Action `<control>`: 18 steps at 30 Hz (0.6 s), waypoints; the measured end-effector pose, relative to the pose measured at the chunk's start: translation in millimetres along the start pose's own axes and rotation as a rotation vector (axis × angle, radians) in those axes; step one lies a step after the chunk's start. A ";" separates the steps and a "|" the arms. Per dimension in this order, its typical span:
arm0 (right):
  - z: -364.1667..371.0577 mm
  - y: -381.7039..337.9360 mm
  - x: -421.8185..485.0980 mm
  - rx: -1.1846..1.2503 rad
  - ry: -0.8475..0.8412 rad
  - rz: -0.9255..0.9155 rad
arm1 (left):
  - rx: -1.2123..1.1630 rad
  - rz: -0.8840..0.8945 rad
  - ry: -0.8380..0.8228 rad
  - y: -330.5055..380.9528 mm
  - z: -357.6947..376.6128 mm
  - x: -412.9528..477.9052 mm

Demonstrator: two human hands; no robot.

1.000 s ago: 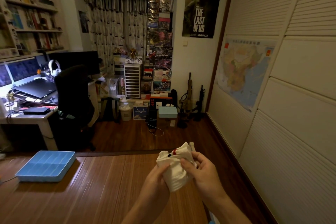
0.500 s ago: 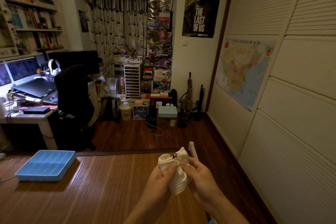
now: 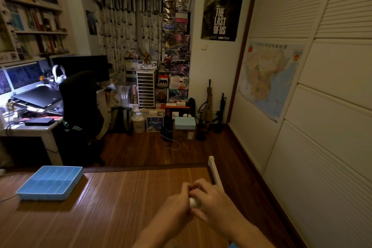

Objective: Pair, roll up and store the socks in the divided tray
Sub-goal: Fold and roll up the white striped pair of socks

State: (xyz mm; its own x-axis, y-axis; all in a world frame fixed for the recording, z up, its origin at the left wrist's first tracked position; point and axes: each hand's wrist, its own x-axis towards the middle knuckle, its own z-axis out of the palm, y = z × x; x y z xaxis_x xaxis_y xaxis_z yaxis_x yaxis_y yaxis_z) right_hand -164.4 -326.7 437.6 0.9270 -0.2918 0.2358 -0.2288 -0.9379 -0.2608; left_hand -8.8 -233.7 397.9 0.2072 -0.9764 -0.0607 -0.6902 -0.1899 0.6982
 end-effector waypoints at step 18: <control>0.8 26.5 -1.0 0.651 -0.275 0.433 | 0.574 0.075 -0.090 18.3 4.6 11.4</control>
State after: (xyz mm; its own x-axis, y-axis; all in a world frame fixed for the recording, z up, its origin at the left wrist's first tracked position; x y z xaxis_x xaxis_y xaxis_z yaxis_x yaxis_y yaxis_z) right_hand -171.2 -351.1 429.7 0.8552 -0.4669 -0.2252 -0.4427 -0.4319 -0.7858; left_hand -22.3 -248.8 406.8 0.1010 -0.9895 -0.1035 -0.9710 -0.1207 0.2063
